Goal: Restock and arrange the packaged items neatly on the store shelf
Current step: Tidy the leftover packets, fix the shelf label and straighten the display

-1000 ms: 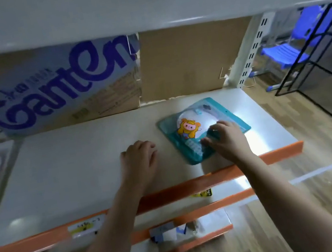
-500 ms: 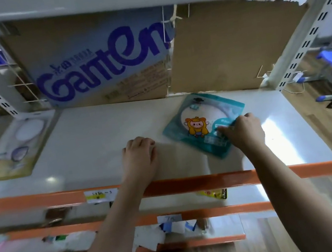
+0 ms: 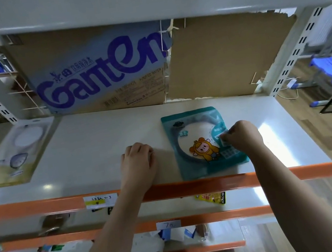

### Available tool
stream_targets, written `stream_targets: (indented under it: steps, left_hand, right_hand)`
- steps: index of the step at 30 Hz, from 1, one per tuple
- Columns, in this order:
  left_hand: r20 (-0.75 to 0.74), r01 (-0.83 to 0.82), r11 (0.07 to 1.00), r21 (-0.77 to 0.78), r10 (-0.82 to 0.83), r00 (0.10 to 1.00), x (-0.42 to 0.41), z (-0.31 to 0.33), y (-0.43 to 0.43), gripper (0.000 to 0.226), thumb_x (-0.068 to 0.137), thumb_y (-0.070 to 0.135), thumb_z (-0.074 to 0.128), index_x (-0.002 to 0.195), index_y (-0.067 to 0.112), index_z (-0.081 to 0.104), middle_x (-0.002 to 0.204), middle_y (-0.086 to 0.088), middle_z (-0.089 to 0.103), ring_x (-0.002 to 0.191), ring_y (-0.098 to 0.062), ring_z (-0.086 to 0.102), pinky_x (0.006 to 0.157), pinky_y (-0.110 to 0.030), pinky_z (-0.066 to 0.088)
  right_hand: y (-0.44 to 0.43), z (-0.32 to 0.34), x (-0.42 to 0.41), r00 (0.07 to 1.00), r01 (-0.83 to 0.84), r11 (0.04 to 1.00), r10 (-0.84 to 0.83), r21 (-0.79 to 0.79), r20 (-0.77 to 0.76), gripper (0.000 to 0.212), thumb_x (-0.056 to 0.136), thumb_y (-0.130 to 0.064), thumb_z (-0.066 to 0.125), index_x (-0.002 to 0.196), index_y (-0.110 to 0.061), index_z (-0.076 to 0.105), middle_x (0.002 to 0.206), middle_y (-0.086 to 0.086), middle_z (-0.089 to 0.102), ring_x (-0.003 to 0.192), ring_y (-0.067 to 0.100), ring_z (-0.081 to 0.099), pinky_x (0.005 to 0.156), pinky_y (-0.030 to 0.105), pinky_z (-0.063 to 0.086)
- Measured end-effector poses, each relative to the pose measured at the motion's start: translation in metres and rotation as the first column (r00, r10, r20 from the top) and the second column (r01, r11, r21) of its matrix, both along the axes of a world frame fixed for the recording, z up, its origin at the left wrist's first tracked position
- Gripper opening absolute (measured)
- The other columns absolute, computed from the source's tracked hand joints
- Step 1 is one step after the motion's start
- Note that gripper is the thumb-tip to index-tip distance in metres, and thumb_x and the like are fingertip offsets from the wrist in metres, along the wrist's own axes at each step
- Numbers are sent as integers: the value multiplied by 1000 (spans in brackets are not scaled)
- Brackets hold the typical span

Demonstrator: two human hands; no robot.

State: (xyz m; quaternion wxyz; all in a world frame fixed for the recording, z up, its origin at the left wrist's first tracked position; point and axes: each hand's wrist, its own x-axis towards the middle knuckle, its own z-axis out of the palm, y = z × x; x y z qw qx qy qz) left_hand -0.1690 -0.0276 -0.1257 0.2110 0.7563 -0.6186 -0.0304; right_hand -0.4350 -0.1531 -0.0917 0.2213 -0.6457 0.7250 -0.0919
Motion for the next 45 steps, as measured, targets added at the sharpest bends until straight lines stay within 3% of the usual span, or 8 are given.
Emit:
stream_targets:
  steps: [6,8,10,16,24,30,34,45]
  left_hand:
    - [-18,1,1000,5,-1,1000,0,4,0,24,98,30,43,109,18,60,115,-1,58,107,-19,49,93,-32,37]
    - [-7,1,999,36,-1,1000,3,6,1,27,99,33,39,113,21,58,118,1,56,110,-18,49,95,-33,35]
    - [10,-19,999,46,18,1000,8,10,4,30,99,36,38,115,23,58,120,2,56,112,-17,48,96,-33,34]
    - [6,-165,985,-56,166,986,41,26,40,27,97,35,46,115,22,61,121,1,60,114,-21,51,94,-38,37]
    - [37,-356,921,-160,366,930,137,40,121,24,93,30,55,111,18,65,112,-4,64,106,-29,56,85,-42,40]
    - [97,-411,896,-167,430,898,234,50,197,24,92,30,57,111,17,64,112,-5,63,103,-33,57,85,-45,40]
    - [153,-431,888,-161,454,878,311,66,251,28,95,33,51,117,19,61,117,-4,61,108,-30,56,88,-43,38]
    - [128,-516,839,-172,538,833,466,78,328,30,97,31,47,120,16,60,120,-6,60,111,-30,53,89,-43,35]
  right_hand:
    - [3,7,-1,989,-5,997,-6,74,147,23,88,-30,69,90,-7,71,73,5,67,66,15,65,50,26,51]
    - [2,9,-3,968,-19,999,8,40,251,15,87,-24,70,84,-9,71,75,6,68,67,18,67,52,32,55]
    - [-1,12,2,911,-26,1000,17,17,412,9,89,-18,66,83,-11,68,85,13,70,76,27,69,67,46,60]
    - [6,14,58,705,-13,1000,6,5,709,29,97,-13,50,125,-9,57,104,12,69,82,26,71,69,41,60]
    - [58,14,176,575,-72,996,82,-49,814,34,98,-18,54,132,-13,57,110,9,69,84,19,70,69,34,58]
    - [130,10,280,420,-99,995,40,2,906,25,97,-12,54,119,-9,65,89,4,73,69,15,72,59,31,56]
    - [181,10,364,307,-108,994,1,34,952,25,96,-12,56,120,-11,64,97,5,73,78,17,72,69,35,59]
    - [250,27,546,191,-161,984,-51,82,980,12,96,-15,57,101,-17,68,86,0,75,76,16,73,60,31,59]
